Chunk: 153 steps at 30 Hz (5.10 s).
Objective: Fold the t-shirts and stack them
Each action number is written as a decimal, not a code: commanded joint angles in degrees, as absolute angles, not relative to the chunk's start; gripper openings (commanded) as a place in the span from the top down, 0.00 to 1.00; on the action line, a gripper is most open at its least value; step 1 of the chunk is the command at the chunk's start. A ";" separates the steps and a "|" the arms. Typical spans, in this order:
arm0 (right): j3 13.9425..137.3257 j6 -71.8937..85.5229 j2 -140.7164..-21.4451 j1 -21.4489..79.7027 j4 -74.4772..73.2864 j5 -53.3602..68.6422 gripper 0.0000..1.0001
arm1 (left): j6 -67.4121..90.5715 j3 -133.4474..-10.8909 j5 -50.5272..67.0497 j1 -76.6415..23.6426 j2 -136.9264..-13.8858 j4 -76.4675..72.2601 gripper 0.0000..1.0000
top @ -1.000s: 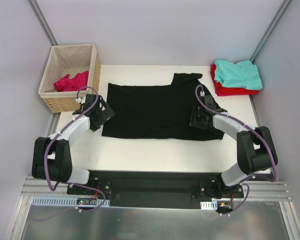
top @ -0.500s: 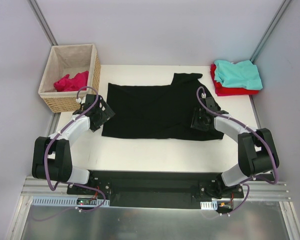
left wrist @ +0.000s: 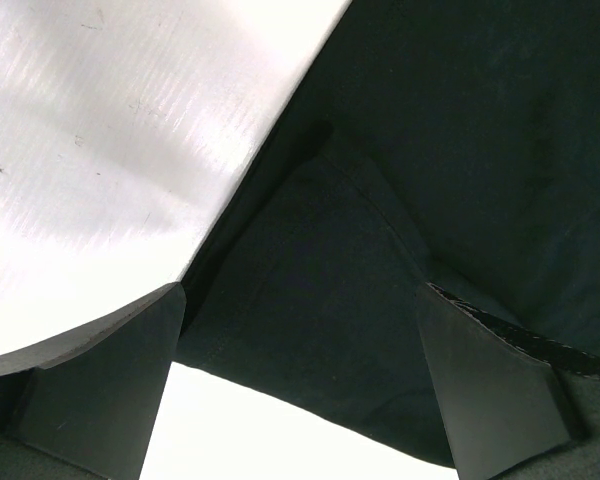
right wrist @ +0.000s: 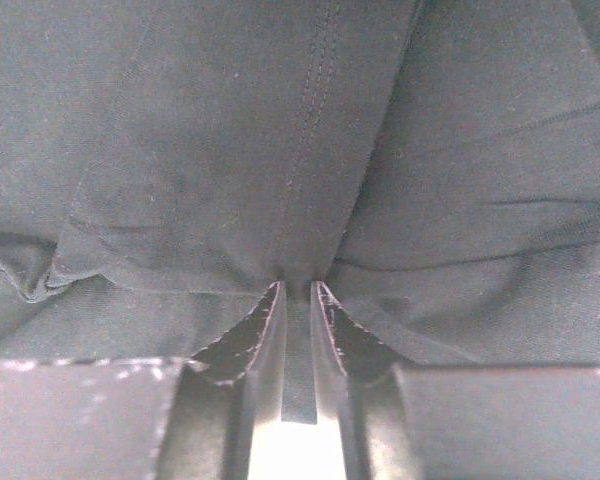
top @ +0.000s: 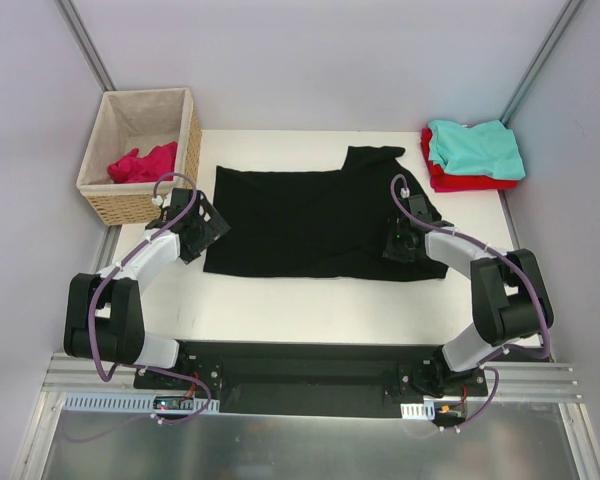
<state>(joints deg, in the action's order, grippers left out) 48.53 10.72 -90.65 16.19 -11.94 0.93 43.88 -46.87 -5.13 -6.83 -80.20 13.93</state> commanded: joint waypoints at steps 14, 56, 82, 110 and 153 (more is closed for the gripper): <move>52.11 10.81 -89.57 17.05 -12.30 1.94 0.99 | 42.89 -47.37 -6.24 -7.56 -79.98 13.80 0.01; 87.80 10.02 -115.40 18.81 -15.12 5.80 0.95 | 42.28 -47.20 -7.21 -7.56 -80.24 13.71 0.01; 52.22 8.17 -80.87 20.30 -14.59 -5.80 0.04 | 40.61 -52.29 4.73 -8.79 -86.46 9.76 0.01; 44.30 8.35 -79.01 19.34 -10.37 -4.66 0.01 | 41.49 -60.03 6.08 -13.71 -94.75 11.86 0.23; 41.75 13.18 -87.63 13.97 -3.87 2.90 0.00 | 39.99 -67.14 4.13 -8.53 -101.25 22.32 0.49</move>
